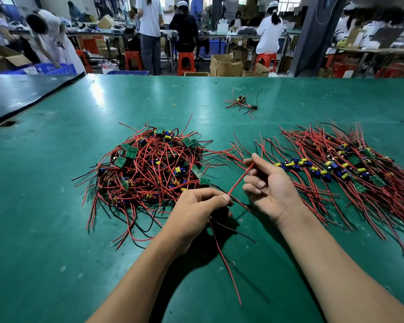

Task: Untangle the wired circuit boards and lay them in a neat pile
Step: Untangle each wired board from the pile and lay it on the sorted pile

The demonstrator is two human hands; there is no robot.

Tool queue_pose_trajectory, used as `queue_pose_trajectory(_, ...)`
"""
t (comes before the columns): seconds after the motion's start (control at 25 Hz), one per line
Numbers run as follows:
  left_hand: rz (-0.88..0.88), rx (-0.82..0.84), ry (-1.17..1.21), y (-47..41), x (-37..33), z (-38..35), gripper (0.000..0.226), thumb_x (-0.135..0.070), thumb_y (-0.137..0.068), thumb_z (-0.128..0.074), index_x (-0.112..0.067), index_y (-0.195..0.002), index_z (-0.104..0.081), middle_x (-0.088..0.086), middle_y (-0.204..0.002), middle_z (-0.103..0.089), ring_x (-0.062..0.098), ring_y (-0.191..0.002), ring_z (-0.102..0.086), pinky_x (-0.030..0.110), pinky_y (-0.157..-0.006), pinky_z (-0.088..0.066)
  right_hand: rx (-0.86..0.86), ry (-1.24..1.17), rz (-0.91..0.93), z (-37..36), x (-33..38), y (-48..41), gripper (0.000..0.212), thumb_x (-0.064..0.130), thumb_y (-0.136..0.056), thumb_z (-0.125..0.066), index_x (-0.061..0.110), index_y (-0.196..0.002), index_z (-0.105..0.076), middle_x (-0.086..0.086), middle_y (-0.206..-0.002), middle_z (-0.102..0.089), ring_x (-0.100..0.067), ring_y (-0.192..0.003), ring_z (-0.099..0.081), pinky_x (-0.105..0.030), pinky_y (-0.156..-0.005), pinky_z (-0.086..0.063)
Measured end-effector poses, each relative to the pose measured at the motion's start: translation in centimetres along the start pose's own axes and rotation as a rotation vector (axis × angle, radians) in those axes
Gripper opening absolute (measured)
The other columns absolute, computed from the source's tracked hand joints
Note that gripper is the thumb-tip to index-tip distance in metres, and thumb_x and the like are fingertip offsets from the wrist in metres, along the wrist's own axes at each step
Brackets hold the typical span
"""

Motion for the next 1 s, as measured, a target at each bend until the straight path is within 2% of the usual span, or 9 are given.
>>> queue_pose_trajectory(0.16, -0.003, -0.016, -0.013, 0.2, -0.2, -0.1, 0.014, -0.012, -0.089, -0.066, -0.008, -0.079, -0.075, 0.01, -0.067, -0.07, 0.016, -0.059, -0.062, 0.023, -0.06, -0.051, 0.078, -0.098, -0.071, -0.1, 0.0, 0.2, 0.018, 0.023, -0.082, -0.063, 0.005, -0.078, -0.061, 0.003, -0.056, -0.04, -0.003, -0.031, -0.026, -0.014, -0.03, -0.021)
queue_pose_trajectory(0.32, 0.019, -0.081, 0.072, 0.3, -0.4, 0.0, 0.012, -0.011, -0.093, -0.063, -0.006, -0.085, -0.071, 0.01, -0.07, -0.072, 0.018, -0.059, -0.065, 0.022, -0.055, -0.053, 0.054, 0.186, 0.037, 0.2, 0.1, -0.1, 0.038, 0.046, -0.078, -0.07, 0.01, -0.089, -0.07, 0.007, -0.06, -0.044, -0.002, -0.037, -0.028, -0.015, -0.034, -0.023)
queue_pose_trajectory(0.4, 0.033, -0.095, 0.146, 0.3, -0.6, -0.1, 0.01, -0.012, -0.095, -0.06, -0.007, -0.089, -0.066, 0.012, -0.078, -0.074, 0.021, -0.063, -0.069, 0.023, -0.054, -0.054, 0.02, 0.374, 0.131, 0.4, 0.0, -0.2, 0.041, 0.049, -0.084, -0.068, 0.009, -0.094, -0.071, 0.006, -0.059, -0.045, -0.005, -0.038, -0.03, -0.017, -0.035, -0.024)
queue_pose_trajectory(0.56, -0.005, -0.113, 0.312, 0.2, -1.6, 0.3, 0.012, -0.014, -0.094, -0.06, -0.013, -0.085, -0.067, 0.014, -0.087, -0.075, 0.022, -0.071, -0.071, 0.027, -0.057, -0.057, 0.125, 0.822, 0.3, -0.6, -1.4, 0.5, 0.011, 0.018, -0.093, -0.068, 0.01, -0.091, -0.073, -0.004, -0.068, -0.062, -0.014, -0.053, -0.049, -0.019, -0.044, -0.034)
queue_pose_trajectory(0.68, -0.079, -0.171, 0.32, 0.2, -2.5, 1.1, 0.011, -0.018, -0.095, -0.059, -0.016, -0.086, -0.065, 0.013, -0.094, -0.074, 0.018, -0.071, -0.065, 0.021, -0.053, -0.049, 0.354, 0.832, 0.167, -1.5, -2.6, 1.5, 0.014, 0.012, -0.087, -0.072, 0.007, -0.099, -0.074, -0.007, -0.083, -0.069, -0.015, -0.072, -0.056, -0.022, -0.066, -0.04)
queue_pose_trajectory(0.72, -0.098, -0.185, 0.332, 0.2, -2.7, 1.3, 0.01, -0.019, -0.096, -0.057, -0.015, -0.088, -0.062, 0.011, -0.095, -0.075, 0.015, -0.068, -0.066, 0.019, -0.049, -0.045, 0.413, 0.832, 0.133, -1.7, -2.5, 1.8, 0.016, 0.017, -0.082, -0.075, 0.009, -0.096, -0.075, -0.004, -0.08, -0.069, -0.01, -0.069, -0.056, -0.02, -0.063, -0.042)
queue_pose_trajectory(0.8, -0.117, -0.218, 0.398, 0.3, -3.1, 1.7, 0.01, -0.018, -0.098, -0.054, -0.015, -0.09, -0.058, 0.009, -0.094, -0.076, 0.009, -0.056, -0.064, 0.018, -0.045, -0.042, 0.496, 0.852, 0.043, -2.0, -2.5, 2.6, 0.015, 0.024, -0.079, -0.079, 0.013, -0.088, -0.075, 0.004, -0.066, -0.063, -0.003, -0.051, -0.05, -0.013, -0.048, -0.037)
queue_pose_trajectory(0.88, -0.11, -0.264, 0.43, 0.3, -3.3, 2.2, 0.01, -0.02, -0.099, -0.053, -0.017, -0.09, -0.058, 0.007, -0.097, -0.076, 0.009, -0.05, -0.058, 0.023, -0.049, -0.043, 0.539, 0.845, -0.041, -2.4, -3.3, 3.2, 0.02, 0.029, -0.077, -0.085, 0.016, -0.088, -0.074, 0.0, -0.067, -0.059, -0.003, -0.047, -0.044, -0.014, -0.043, -0.031)
queue_pose_trajectory(1.0, -0.124, -0.31, 0.464, 0.3, -3.2, 2.4, 0.009, -0.021, -0.099, -0.054, -0.015, -0.093, -0.057, 0.006, -0.099, -0.076, 0.016, -0.06, -0.064, 0.031, -0.06, -0.053, 0.513, 0.733, 0.007, -3.3, -4.2, 3.4, 0.031, 0.046, -0.07, -0.085, 0.02, -0.083, -0.073, -0.001, -0.069, -0.057, -0.005, -0.047, -0.042, -0.014, -0.041, -0.029)
Point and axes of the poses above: each hand's wrist, its own y-axis away from the middle knuckle, its own z-axis out of the back of the hand, x = y × z, the point moved 5 cm from there along -y, towards the middle knuckle
